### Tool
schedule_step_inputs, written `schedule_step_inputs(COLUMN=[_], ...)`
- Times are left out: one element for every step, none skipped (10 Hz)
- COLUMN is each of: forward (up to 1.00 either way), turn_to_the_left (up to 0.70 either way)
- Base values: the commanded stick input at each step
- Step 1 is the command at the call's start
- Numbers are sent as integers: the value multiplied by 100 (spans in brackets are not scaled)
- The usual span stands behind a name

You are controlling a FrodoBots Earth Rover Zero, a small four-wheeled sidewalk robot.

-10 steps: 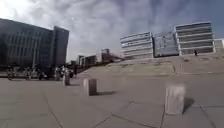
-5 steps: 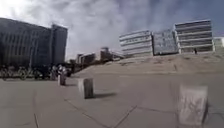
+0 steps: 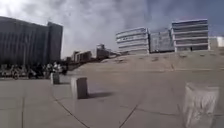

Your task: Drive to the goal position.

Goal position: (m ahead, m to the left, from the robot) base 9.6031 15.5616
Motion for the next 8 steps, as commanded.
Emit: schedule_step_inputs(forward=[70, 70, 70, 70, 70, 70, 70, 70], turn_to_the_left=[-26, -20, -15, -9, -4, 0, 0, 0])
